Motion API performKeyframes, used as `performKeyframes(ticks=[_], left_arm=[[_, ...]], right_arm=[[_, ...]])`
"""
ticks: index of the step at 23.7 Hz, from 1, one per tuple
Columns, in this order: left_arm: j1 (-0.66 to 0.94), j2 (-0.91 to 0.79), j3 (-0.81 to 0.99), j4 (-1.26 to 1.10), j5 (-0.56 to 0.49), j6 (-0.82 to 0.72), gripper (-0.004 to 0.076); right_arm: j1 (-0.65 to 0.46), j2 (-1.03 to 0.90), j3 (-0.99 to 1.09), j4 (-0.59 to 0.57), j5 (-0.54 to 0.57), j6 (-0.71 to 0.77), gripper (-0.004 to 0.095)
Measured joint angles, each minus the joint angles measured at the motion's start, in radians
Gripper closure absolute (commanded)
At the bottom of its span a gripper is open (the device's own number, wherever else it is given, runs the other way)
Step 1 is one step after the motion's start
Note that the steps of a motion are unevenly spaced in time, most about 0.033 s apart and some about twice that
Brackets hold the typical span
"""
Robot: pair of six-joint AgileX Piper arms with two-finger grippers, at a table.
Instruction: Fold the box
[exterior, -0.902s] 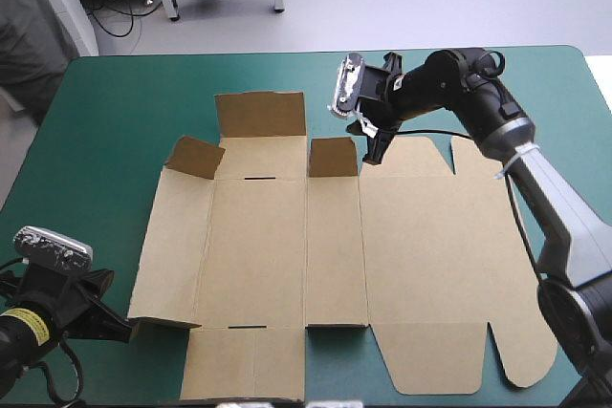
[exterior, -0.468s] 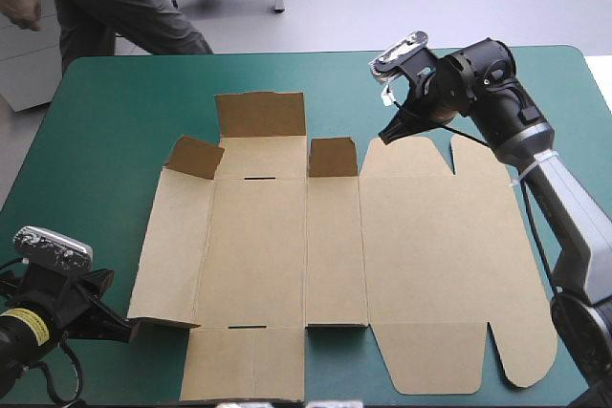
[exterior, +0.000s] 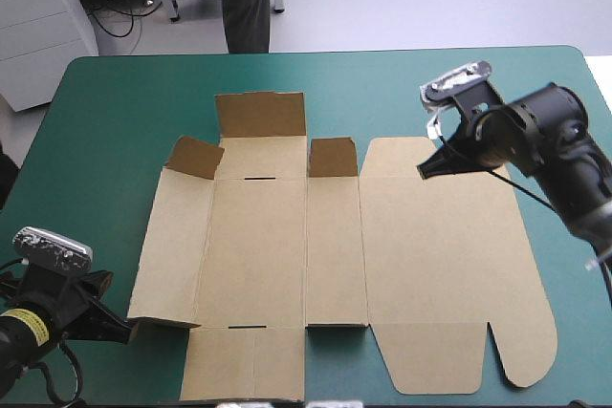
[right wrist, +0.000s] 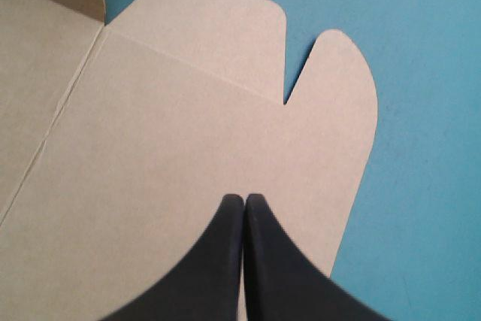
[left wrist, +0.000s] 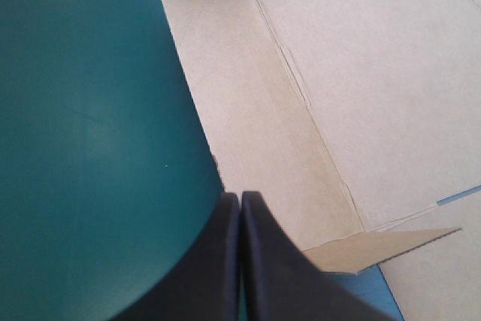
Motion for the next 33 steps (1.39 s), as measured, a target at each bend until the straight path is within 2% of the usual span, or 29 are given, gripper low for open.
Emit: performKeyframes(ticks=[3, 15, 20, 26, 33], left_arm=[[0.000, 0.000, 0.000, 0.001, 0.000, 0.000, 0.0756], [0.000, 0.000, -0.001, -0.004, 0.004, -0.001, 0.0756], [0.000, 0.029, -0.018, -0.007, 0.007, -0.030, 0.0739], [0.000, 0.191, -0.121, -0.007, 0.000, -0.031, 0.0731], [0.000, 0.352, -0.211, -0.061, -0.039, 0.055, 0.0731]], right_arm=[[0.000, -0.151, 0.152, 0.013, -0.018, 0.010, 0.0926], [0.000, -0.627, 0.515, 0.096, -0.017, 0.097, 0.0926], [0.000, -0.696, 0.634, 0.101, -0.019, 0.105, 0.0926], [0.000, -0.698, 0.669, 0.101, -0.027, 0.125, 0.0926], [0.000, -0.698, 0.669, 0.101, -0.048, 0.131, 0.0926]])
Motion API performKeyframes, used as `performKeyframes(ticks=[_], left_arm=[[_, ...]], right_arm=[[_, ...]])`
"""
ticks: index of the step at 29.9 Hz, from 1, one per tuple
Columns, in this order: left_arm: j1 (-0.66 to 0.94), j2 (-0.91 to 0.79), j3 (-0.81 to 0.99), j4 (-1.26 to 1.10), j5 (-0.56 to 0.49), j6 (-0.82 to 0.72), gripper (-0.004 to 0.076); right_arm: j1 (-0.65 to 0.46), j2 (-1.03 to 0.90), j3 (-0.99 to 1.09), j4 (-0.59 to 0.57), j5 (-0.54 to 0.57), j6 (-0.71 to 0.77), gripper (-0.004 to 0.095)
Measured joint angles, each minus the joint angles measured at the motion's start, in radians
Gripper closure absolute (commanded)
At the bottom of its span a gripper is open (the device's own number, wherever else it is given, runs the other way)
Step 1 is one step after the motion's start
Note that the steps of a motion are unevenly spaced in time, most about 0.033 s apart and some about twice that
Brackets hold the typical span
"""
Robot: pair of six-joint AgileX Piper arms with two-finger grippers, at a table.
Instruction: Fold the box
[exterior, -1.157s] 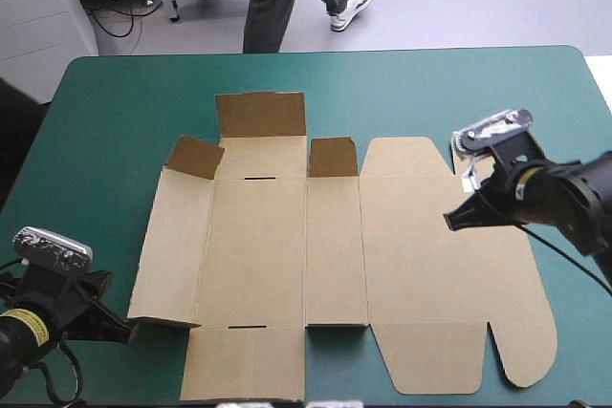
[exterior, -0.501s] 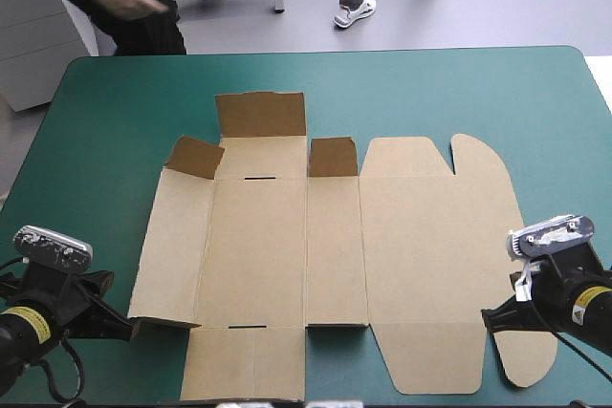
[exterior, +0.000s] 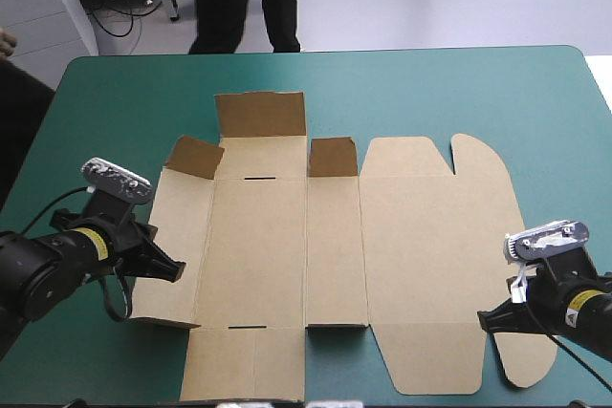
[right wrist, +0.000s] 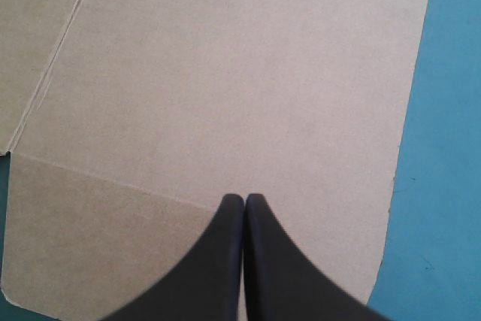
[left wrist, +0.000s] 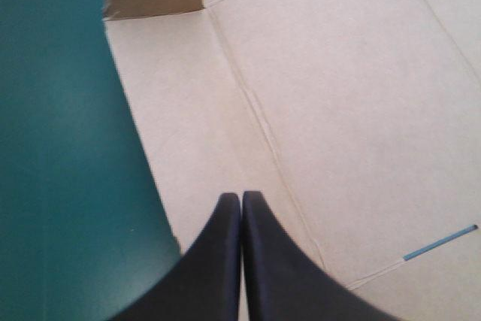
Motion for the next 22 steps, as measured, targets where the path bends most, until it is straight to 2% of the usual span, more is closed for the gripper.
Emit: performKeyframes(ticks=[6, 9, 13, 17, 22], left_arm=[[0.007, 0.093, -0.015, -0.128, -0.024, 0.110, 0.0731], [0.066, 0.134, -0.015, -0.254, -0.040, 0.206, 0.0731], [0.244, 0.183, -0.016, -0.492, -0.035, 0.400, 0.0731], [0.461, 0.217, -0.017, -0.701, 0.038, 0.589, 0.0731], [0.716, 0.222, -0.017, -0.832, 0.106, 0.725, 0.0731]], right_arm=[[0.000, 0.000, 0.000, 0.000, -0.001, 0.002, 0.0926], [0.000, 0.000, 0.000, 0.000, -0.001, 0.002, 0.0926], [0.000, 0.000, 0.000, 0.000, -0.001, 0.002, 0.0926], [0.000, 0.000, 0.000, 0.000, -0.001, 0.002, 0.0926], [0.000, 0.000, 0.000, 0.000, -0.007, 0.002, 0.0926]])
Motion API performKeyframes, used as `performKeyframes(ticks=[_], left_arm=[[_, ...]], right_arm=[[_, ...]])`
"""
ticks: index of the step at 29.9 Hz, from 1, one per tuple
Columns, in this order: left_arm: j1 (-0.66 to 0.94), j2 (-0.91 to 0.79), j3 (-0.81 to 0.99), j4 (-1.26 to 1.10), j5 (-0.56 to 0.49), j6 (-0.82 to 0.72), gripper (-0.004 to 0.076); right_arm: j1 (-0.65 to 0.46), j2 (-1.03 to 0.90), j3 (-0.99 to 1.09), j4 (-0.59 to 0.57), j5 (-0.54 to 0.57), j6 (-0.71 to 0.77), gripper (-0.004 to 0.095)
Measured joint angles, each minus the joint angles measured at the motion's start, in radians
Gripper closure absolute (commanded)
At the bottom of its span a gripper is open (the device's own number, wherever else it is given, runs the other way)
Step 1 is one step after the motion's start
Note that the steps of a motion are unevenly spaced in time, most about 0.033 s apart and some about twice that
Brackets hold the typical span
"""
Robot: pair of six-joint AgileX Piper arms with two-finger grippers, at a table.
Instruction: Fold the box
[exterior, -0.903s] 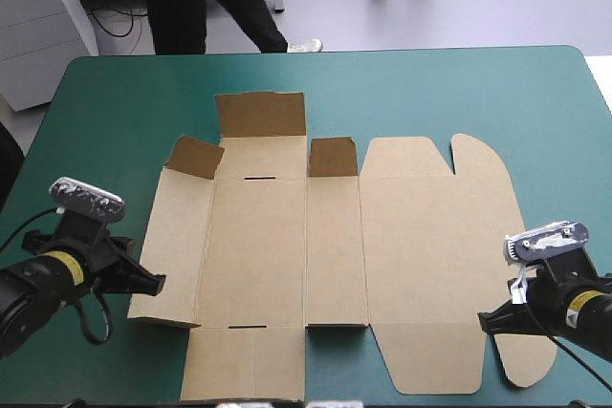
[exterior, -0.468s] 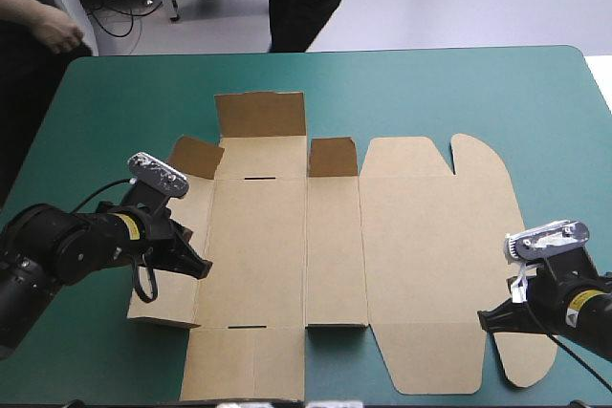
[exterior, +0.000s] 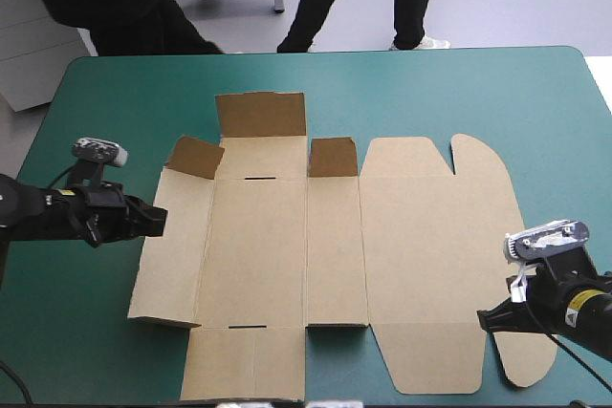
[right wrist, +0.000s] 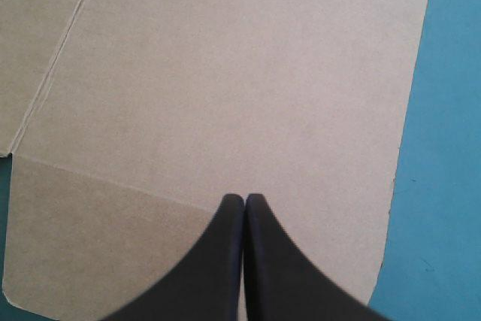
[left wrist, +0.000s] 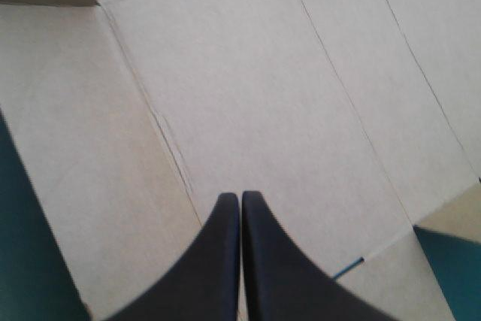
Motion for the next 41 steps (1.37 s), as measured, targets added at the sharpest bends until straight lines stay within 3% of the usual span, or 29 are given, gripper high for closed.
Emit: performKeyframes(ticks=[13, 21, 25, 30, 32, 34, 41], left_arm=[[0.373, 0.000, -0.002, -0.071, 0.007, 0.055, 0.0731], [0.431, 0.000, -0.002, 0.022, 0.008, 0.048, 0.0726], [0.431, 0.000, -0.002, 0.046, 0.009, 0.032, 0.0598], [0.431, 0.000, -0.002, 0.047, 0.010, -0.012, 0.0250], [0.431, 0.004, -0.002, 0.047, 0.011, -0.035, 0.0153], [0.431, 0.016, -0.002, 0.048, 0.011, -0.047, 0.0118], [0.431, 0.128, -0.001, 0.048, 0.009, -0.063, 0.0120]], right_arm=[[0.000, 0.000, 0.000, -0.002, -0.008, -0.018, 0.0926], [0.000, 0.000, 0.000, -0.003, -0.008, -0.031, 0.0926], [0.000, 0.000, 0.000, -0.003, -0.010, -0.043, 0.0926], [0.000, 0.000, 0.000, -0.004, -0.012, -0.053, 0.0926], [0.000, 0.000, 0.000, -0.004, -0.015, -0.062, 0.0926], [0.000, 0.000, 0.000, -0.004, -0.016, -0.069, 0.0926], [0.000, 0.000, 0.000, -0.004, -0.031, -0.080, 0.0926]])
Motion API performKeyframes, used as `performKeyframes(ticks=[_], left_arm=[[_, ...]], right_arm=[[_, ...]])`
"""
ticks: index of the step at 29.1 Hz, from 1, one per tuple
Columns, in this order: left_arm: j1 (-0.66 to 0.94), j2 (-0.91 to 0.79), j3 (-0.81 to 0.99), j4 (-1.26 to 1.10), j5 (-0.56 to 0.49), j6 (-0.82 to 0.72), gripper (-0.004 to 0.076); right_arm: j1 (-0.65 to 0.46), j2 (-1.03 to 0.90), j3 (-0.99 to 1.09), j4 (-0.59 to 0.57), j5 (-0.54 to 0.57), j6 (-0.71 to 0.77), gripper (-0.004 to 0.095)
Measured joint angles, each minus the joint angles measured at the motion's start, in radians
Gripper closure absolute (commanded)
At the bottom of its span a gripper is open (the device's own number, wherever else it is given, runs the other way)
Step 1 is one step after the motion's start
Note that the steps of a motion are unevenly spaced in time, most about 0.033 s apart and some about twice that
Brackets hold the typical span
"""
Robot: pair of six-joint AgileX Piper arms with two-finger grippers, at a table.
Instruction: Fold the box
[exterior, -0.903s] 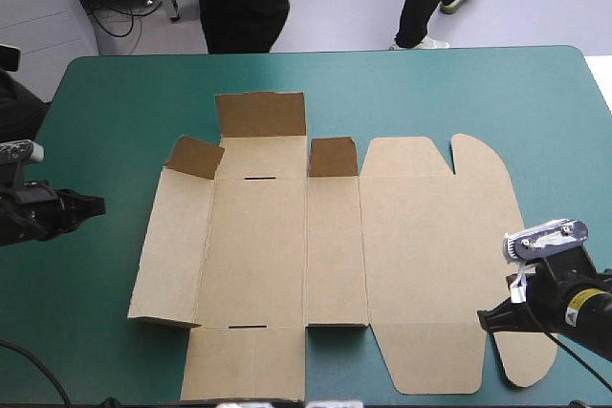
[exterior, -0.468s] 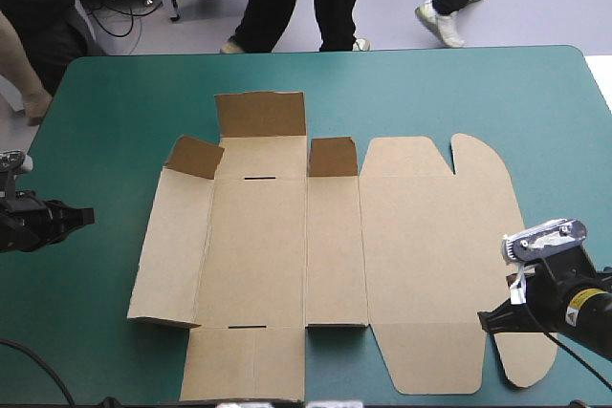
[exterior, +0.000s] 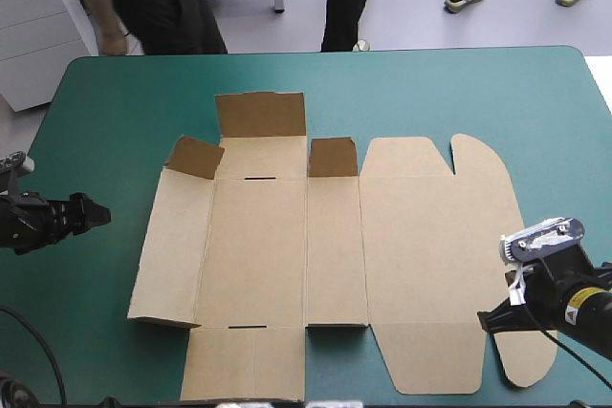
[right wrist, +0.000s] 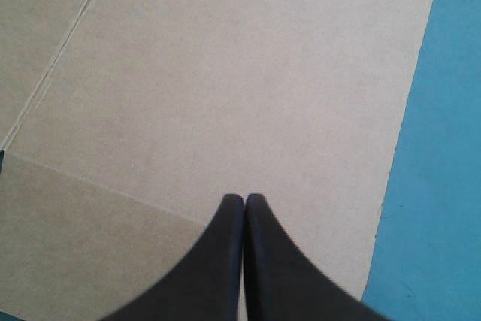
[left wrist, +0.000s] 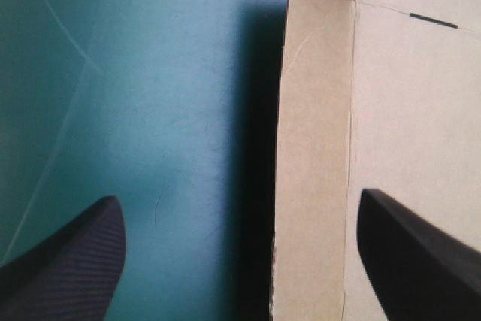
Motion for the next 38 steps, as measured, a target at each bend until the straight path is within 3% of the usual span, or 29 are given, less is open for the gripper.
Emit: performKeyframes(ticks=[9, 23, 38], left_arm=[[-0.052, 0.128, 0.085, -0.022, -0.020, 0.058, 0.0120], [-0.113, 0.146, 0.239, -0.128, -0.029, 0.206, 0.0120], [-0.303, 0.244, 0.257, -0.088, -0.036, 0.181, 0.0120]], right_arm=[[0.000, 0.000, 0.000, 0.000, -0.023, -0.002, 0.0926], [0.000, 0.000, 0.000, -0.001, -0.023, -0.003, 0.0926], [0.000, 0.000, 0.000, 0.003, -0.022, -0.003, 0.0926]])
